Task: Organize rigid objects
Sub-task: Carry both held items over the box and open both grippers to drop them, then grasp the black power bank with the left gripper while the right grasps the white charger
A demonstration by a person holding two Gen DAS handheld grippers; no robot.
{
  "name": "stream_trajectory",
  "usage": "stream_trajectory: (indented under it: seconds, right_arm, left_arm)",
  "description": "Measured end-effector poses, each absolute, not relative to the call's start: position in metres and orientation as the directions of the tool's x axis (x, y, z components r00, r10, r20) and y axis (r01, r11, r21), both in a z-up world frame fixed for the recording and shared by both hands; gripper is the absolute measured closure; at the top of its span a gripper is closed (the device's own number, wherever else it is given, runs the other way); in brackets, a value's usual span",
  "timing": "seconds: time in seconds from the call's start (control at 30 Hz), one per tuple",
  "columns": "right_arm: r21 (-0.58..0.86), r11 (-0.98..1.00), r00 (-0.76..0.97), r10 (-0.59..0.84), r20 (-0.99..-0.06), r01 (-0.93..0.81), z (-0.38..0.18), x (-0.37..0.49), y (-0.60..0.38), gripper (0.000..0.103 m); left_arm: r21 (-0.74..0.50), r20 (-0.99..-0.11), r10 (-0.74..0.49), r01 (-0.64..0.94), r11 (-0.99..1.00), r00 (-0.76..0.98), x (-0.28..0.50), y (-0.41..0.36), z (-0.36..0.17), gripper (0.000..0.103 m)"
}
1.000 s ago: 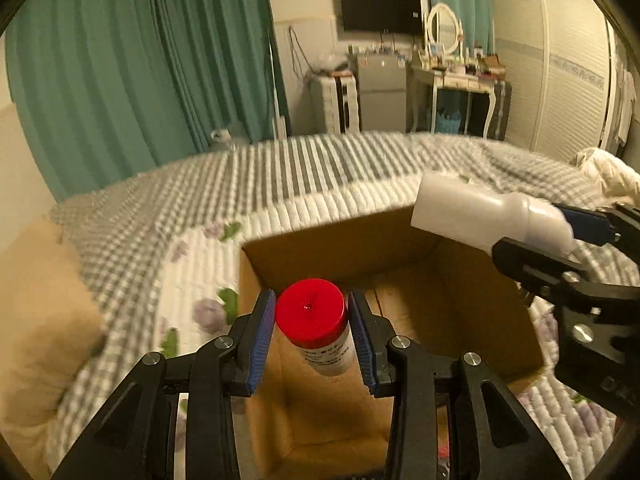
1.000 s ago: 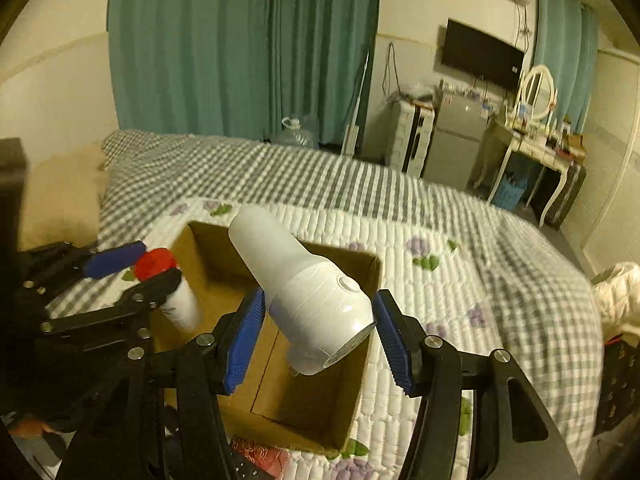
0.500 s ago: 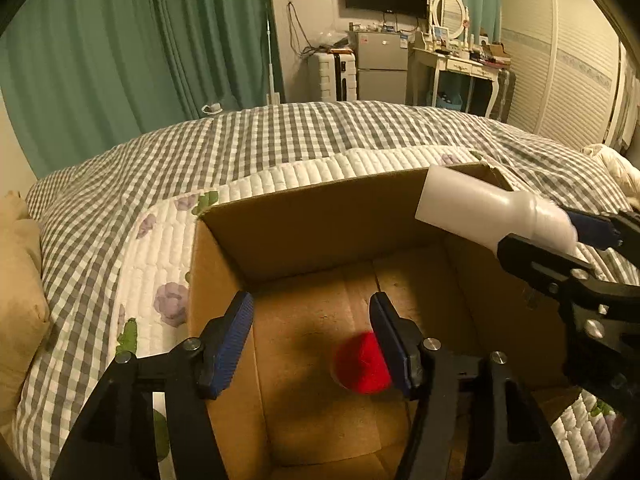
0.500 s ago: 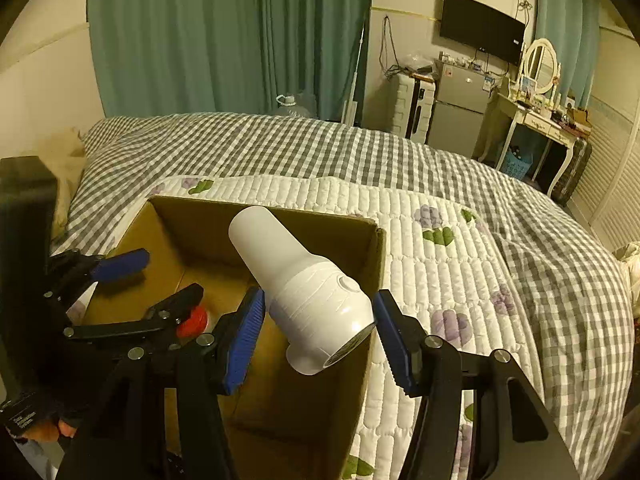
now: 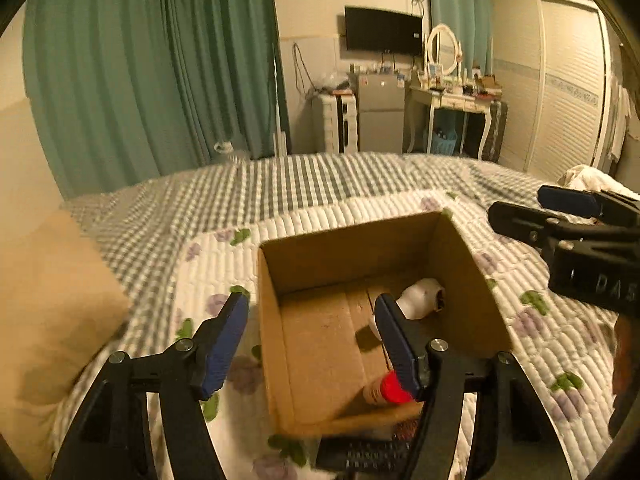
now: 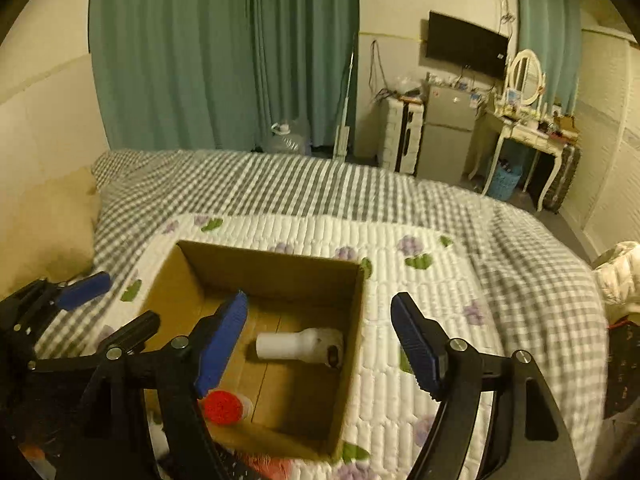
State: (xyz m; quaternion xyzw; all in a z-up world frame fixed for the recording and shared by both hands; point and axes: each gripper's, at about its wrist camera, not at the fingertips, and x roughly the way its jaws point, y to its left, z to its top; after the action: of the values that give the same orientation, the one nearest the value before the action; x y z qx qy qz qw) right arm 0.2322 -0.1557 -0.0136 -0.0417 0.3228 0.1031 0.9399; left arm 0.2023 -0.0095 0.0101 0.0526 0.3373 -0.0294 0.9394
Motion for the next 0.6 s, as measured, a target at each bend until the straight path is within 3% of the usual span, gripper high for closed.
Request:
stream_trajectory:
  seconds: [0.1, 0.23, 0.4, 0.6]
  right_arm:
    - [-0.03, 0.978, 0.788, 0.148, -0.598, -0.207, 0.004, 0.2, -0.162, 0.025]
    - [-0.065, 0.97, 0.797, 0.153, -0.585, -0.234, 0.015, 0.154, -0.165, 0.015]
    - [-0.149, 0.955, 0.805, 0.124, -0.581, -0.255, 0.004, 0.092, -0.159, 0.0]
    - [-0.183, 0.949, 0.783, 0.095, -0.615, -0.258, -0.042, 0.06, -0.151, 0.0]
  left_arm:
    - [0.087, -0.615, -0.023, 0.097, 0.991, 0.788, 0.174, -0.009, 0.026, 0.03]
    - [0.085, -0.565, -0.013, 0.073, 0.994, 0.825, 0.133, -0.005, 0.043, 0.002]
    - [0.073, -0.564, -0.021, 0.075, 0.995, 0.826, 0.093, 0.0, 0.041, 0.0]
    - [0.052, -0.618, -0.016, 0.061, 0.997, 0.786, 0.069, 0.005, -0.004, 0.0]
